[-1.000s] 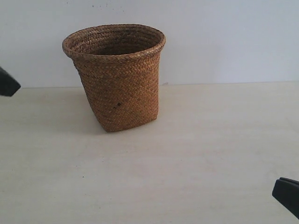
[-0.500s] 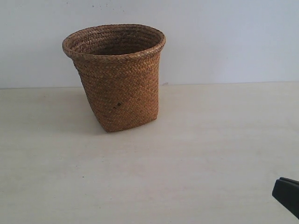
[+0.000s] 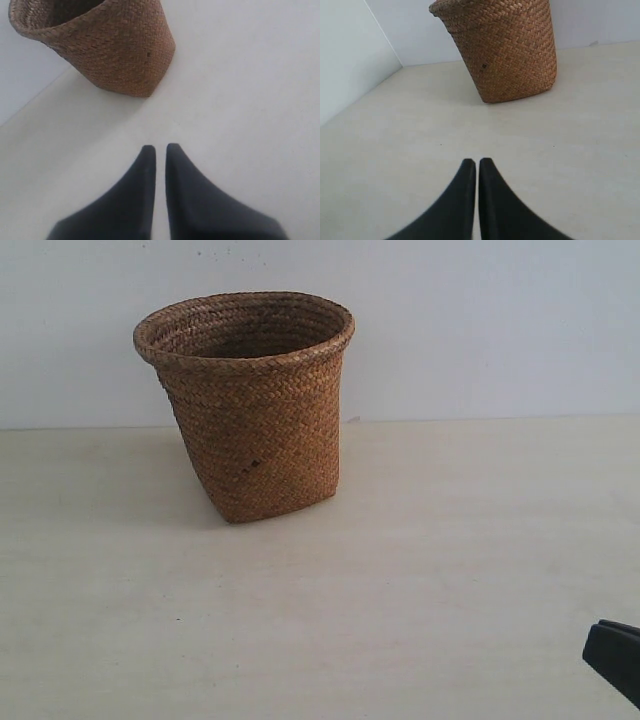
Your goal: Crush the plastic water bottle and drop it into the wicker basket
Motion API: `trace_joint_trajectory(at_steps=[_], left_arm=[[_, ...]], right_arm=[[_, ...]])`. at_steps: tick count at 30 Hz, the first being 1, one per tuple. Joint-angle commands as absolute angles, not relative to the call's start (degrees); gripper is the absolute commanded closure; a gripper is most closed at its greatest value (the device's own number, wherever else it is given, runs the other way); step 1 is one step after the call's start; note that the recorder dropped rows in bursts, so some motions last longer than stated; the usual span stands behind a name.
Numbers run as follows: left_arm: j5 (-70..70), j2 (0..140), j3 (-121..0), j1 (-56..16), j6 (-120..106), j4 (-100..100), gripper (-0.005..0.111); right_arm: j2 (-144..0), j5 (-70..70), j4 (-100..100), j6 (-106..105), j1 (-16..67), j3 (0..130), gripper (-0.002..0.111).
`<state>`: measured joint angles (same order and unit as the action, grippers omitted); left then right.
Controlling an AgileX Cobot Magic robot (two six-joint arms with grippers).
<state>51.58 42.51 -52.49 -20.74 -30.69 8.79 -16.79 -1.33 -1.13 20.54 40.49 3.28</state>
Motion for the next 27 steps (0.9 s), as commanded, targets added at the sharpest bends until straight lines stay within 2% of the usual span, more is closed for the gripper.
trace_joint_trajectory(at_steps=[1,8,13,19,27], left_arm=[[50.7,36.3,-52.3,-20.6,-28.5,12.6,0.103],[44.9,25.8,-48.7,-19.0,-27.9,17.0,0.103],[30.7,19.6,-37.8,-14.9,-27.9,20.9,0.103],[19.2,13.8,-23.0,-13.2,-27.9,27.6,0.103],[10.6,8.4,-9.2,-13.2,-27.9,30.0,0.103]], right_arm=[[-16.7,-0.7,-1.1,20.5,40.5,3.1,0.108],[-16.7,-0.7,-1.1,20.5,40.5,3.1,0.108],[-16.7,-0.7,-1.1,20.5,40.5,3.1,0.108],[-16.7,-0.7,-1.1,20.5,40.5,3.1,0.108],[-16.7,-0.7,-1.1,20.5,40.5,3.1,0.108]])
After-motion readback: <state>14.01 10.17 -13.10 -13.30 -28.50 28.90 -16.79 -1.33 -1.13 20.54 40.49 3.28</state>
